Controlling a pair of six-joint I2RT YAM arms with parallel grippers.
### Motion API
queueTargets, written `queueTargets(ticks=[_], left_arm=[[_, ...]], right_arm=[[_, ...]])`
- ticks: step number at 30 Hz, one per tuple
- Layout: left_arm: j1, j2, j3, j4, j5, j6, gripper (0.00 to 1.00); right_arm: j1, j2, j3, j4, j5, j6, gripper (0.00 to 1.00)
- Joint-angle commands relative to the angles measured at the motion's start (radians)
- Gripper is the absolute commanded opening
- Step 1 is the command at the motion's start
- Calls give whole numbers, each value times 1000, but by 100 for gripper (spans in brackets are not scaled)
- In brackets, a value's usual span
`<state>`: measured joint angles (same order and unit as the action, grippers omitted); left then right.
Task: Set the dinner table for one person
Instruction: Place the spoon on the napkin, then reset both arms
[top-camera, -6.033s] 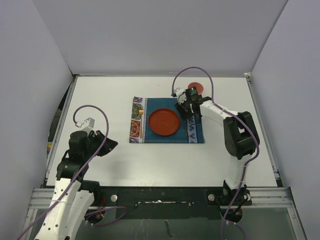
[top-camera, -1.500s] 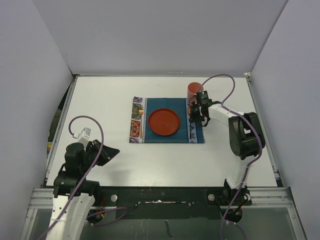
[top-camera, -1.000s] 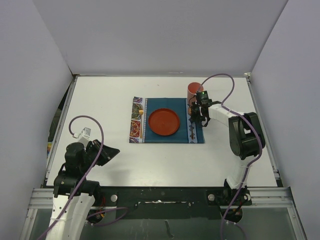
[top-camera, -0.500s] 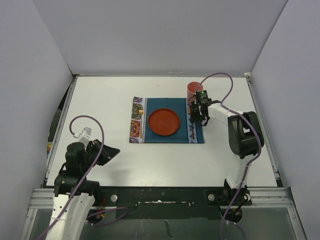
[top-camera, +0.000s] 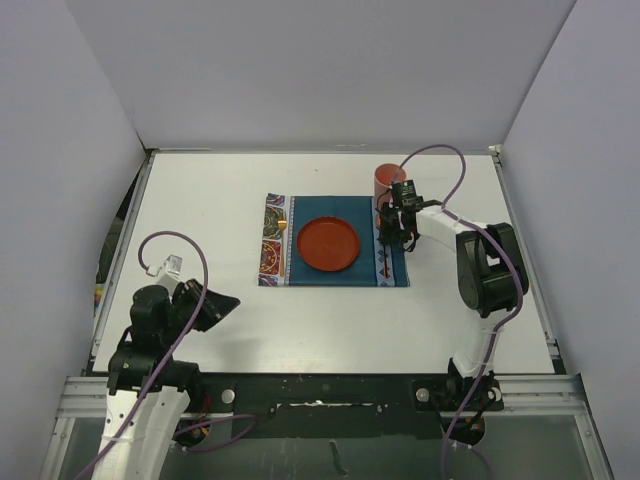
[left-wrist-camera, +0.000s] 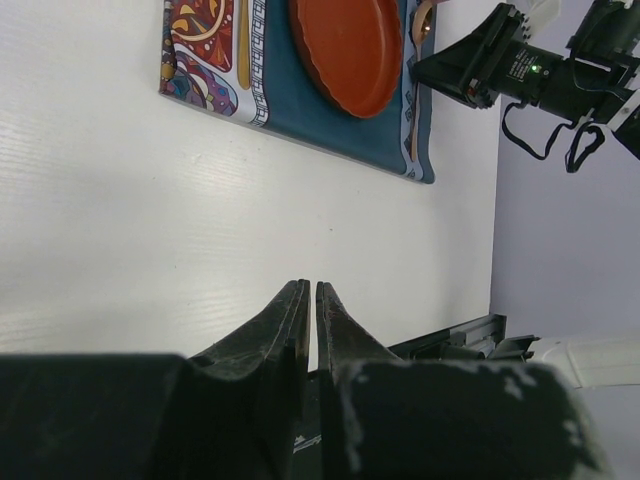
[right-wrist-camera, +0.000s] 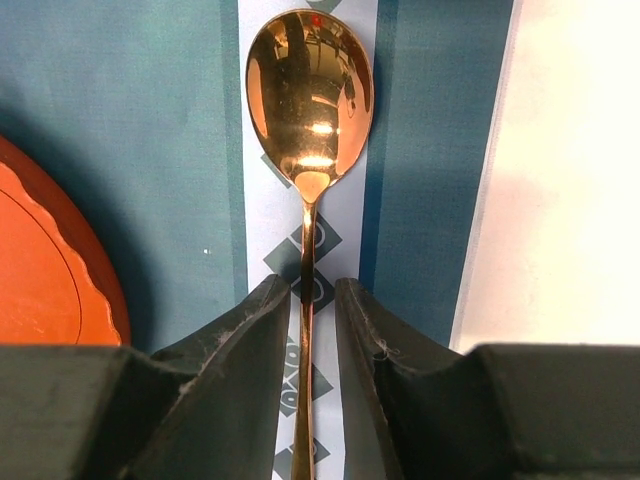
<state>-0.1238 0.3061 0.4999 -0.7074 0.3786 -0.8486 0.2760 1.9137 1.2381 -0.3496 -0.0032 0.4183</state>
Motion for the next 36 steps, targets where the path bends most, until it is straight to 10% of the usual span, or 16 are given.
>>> queueTargets(ticks=[1,15,18,20,26,36], left_arm=[[-2,-21,24,29,7,19,7],[-2,17,177,-17,-49,182,13],[-2,118,315,-53,-126,355,45],[-1,193,370,-56,-174,463,95],[-1,369,357,172,-196,616,98],[-2,564,176,614,-278,709,98]], right_arm=[[21,-87,53,3,28,-46,26],[107,-317,107,-92,104,-432,20],[71,-472,-36,24,173,-603,11],[17,-518,-86,72,251,-648,11],[-183,-585,-145,123,168,-506,18],[-160,-681,-357,317,208,-594,23]])
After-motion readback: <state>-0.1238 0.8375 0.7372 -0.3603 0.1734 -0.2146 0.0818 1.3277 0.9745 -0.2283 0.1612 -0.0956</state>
